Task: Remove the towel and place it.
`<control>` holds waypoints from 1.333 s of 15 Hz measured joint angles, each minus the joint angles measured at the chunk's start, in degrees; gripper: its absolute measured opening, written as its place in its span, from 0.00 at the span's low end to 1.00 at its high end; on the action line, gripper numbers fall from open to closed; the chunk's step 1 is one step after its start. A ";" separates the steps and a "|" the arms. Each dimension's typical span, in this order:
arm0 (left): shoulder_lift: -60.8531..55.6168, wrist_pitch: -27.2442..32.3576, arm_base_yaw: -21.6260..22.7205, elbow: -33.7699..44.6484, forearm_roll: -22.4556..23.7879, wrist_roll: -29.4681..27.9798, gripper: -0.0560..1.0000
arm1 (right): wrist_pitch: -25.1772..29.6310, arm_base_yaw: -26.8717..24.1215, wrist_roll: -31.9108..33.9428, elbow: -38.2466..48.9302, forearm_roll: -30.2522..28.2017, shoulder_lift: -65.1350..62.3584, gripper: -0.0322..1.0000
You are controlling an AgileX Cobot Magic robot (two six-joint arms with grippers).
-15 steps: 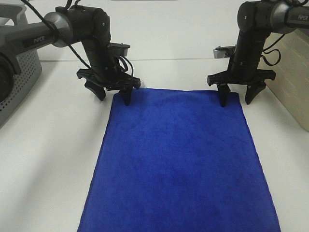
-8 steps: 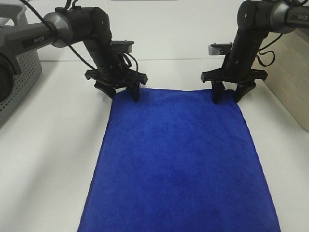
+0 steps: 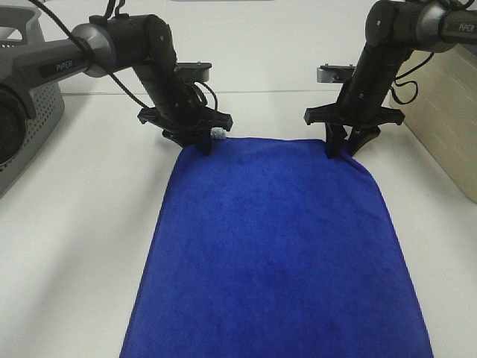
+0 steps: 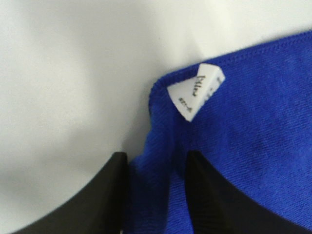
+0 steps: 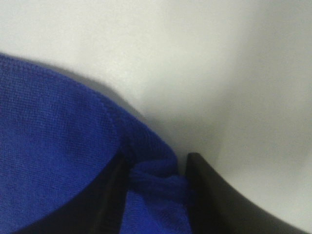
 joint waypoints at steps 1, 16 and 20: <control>0.00 -0.40 0.00 0.00 0.00 0.40 0.26 | -0.17 0.00 0.00 0.00 0.00 0.11 0.34; -0.57 1.55 -0.52 -8.02 15.64 4.07 0.06 | -8.19 0.00 -6.19 -0.86 4.64 -2.06 0.06; -0.52 -0.17 -0.40 -9.05 20.45 3.44 0.06 | -12.49 0.00 -9.91 -5.67 6.25 -2.06 0.06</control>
